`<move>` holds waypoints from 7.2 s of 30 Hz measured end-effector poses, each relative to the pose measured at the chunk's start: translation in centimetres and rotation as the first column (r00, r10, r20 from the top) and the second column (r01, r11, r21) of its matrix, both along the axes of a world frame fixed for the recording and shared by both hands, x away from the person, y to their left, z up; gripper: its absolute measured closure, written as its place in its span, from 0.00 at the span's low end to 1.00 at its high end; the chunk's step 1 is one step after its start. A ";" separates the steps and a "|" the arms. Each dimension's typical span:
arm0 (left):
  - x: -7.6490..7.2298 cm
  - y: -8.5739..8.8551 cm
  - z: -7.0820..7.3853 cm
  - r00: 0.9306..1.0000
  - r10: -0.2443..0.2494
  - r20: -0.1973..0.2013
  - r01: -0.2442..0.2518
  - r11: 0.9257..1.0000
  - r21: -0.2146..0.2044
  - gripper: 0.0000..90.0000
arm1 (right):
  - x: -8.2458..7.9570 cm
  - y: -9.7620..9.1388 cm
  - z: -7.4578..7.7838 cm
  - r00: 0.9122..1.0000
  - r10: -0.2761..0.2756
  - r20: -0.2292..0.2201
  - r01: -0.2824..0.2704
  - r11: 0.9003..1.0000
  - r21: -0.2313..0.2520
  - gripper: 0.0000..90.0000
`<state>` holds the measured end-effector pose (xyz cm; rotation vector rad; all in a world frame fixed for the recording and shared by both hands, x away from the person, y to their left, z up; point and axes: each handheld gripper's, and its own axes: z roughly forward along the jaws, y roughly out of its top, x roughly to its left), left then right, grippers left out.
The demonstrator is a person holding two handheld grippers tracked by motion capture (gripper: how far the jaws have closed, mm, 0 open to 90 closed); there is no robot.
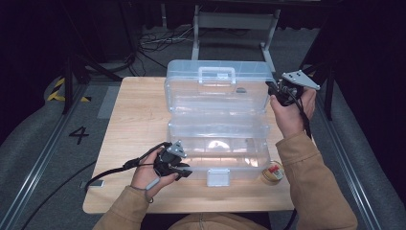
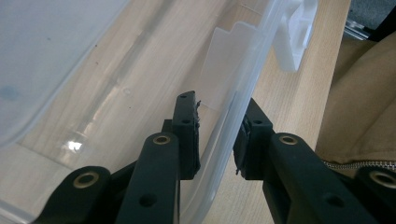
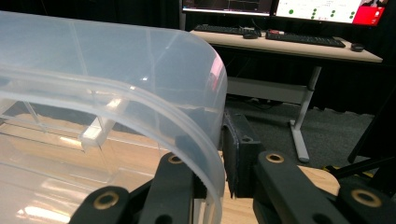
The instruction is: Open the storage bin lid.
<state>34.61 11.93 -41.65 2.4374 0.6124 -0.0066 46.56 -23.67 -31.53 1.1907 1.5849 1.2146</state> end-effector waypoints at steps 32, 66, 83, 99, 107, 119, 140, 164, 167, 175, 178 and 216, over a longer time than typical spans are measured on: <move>-0.3 -0.1 -0.1 1.000 0.023 0.015 -0.022 1.000 -0.003 0.80 | 4.3 0.0 0.0 0.998 0.012 -0.062 -0.012 1.000 0.012 0.90; -0.2 -0.1 -0.1 1.000 0.019 0.009 -0.019 1.000 -0.003 0.80 | 6.3 -0.3 -1.5 0.999 0.030 -0.016 -0.030 0.999 0.036 0.91; -0.3 0.0 -0.2 1.000 0.021 0.020 -0.021 1.000 -0.014 0.79 | 7.8 -0.8 -2.0 0.997 0.074 -0.036 -0.072 0.996 0.048 0.89; -0.4 -0.1 -0.1 0.999 0.031 0.021 -0.031 0.999 -0.010 0.78 | 9.2 -1.2 -2.8 0.994 0.102 -0.047 -0.099 0.993 0.062 0.89; -0.4 -0.1 -0.2 0.999 0.031 0.025 -0.030 0.999 -0.013 0.78 | 10.1 -1.5 -3.3 0.989 0.126 -0.072 -0.122 0.991 0.063 0.88; -0.3 -0.1 -0.2 0.999 0.029 0.026 -0.029 0.999 -0.017 0.78 | 11.1 -1.6 -4.0 0.987 0.135 -0.091 -0.128 0.988 0.081 0.89; -0.3 0.0 -0.2 0.999 0.030 0.022 -0.029 0.999 -0.019 0.78 | 12.3 -1.9 -4.9 0.979 0.170 -0.117 -0.161 0.984 0.076 0.89; -0.3 0.0 -0.2 0.999 0.027 0.025 -0.027 0.999 -0.018 0.78 | 13.7 -2.5 -6.5 0.964 0.191 -0.187 -0.167 0.977 0.135 0.92; -0.3 0.0 -0.2 0.999 0.027 0.026 -0.027 0.999 -0.018 0.78 | 13.9 -2.5 -6.7 0.963 0.188 -0.195 -0.163 0.977 0.135 0.92; -0.3 0.0 -0.2 0.999 0.028 0.026 -0.028 0.999 -0.020 0.78 | 14.1 -2.5 -7.1 0.959 0.184 -0.215 -0.154 0.977 0.150 0.92; -0.3 0.0 -0.2 0.999 0.029 0.025 -0.028 0.999 -0.020 0.78 | 14.2 -2.5 -7.2 0.959 0.181 -0.219 -0.151 0.977 0.148 0.92; -0.4 0.0 -0.2 0.999 0.039 0.021 -0.039 0.999 -0.023 0.77 | 15.0 -2.7 -9.1 0.949 0.156 -0.275 -0.139 0.987 0.079 0.77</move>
